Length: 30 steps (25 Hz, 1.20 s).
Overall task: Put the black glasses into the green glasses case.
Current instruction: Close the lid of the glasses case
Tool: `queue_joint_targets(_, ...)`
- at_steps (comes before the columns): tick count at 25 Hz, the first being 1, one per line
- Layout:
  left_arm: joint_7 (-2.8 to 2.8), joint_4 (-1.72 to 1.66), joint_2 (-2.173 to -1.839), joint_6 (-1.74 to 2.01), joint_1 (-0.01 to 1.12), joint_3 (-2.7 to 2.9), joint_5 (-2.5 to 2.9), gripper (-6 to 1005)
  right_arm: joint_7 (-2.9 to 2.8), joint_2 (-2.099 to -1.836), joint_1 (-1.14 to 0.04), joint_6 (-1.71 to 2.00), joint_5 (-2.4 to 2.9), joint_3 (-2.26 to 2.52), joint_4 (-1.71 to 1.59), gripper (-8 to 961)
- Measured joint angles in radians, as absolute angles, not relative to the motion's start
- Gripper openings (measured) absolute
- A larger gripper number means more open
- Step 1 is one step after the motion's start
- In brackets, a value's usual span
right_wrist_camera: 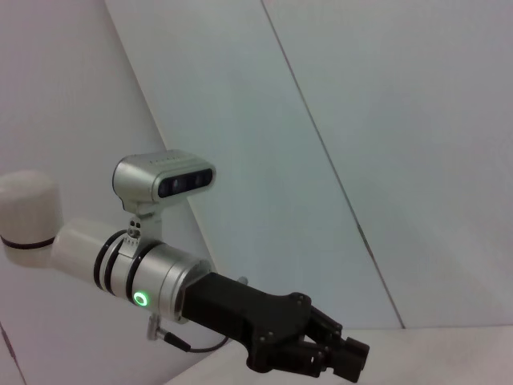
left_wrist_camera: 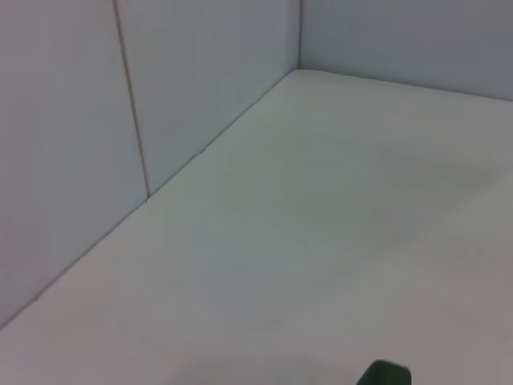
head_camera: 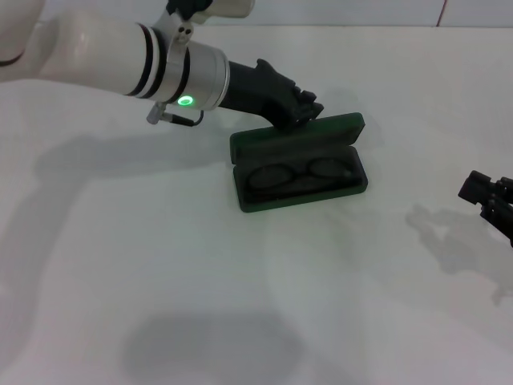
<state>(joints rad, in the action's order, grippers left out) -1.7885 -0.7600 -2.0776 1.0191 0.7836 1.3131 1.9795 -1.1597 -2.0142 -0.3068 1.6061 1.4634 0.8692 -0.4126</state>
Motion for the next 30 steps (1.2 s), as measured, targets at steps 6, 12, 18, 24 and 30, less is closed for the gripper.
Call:
queue_joint_targets(6, -1.792, -0.734, -2.077, 1.017, 0.786, 1.306, 1.98, 168, -1.158, -2.016, -0.309, 1.606, 1.463, 0.87, -0.406, 223)
queue_joint_targets(12, -1.798, -0.71, -2.078, 1.009, 0.79, 1.309, 1.976, 168, -1.157, -2.015, -0.311, 1.605, 1.463, 0.87, -0.403, 224)
queue_joint_targets(18, -1.794, -0.684, -2.076, 1.021, 0.799, 1.313, 1.976, 168, -1.157, -2.014, -0.311, 1.604, 1.463, 0.87, -0.402, 225)
queue_joint_targets(24, -1.789, -0.682, -2.078, 1.083, 0.799, 1.315, 1.979, 169, -1.157, -2.015, -0.311, 1.604, 1.468, 0.87, -0.402, 227)
queue_joint_targets(30, -1.781, -0.673, -2.085, 1.137, 0.788, 1.317, 1.982, 167, -1.157, -2.016, -0.311, 1.605, 1.469, 0.87, -0.402, 228)
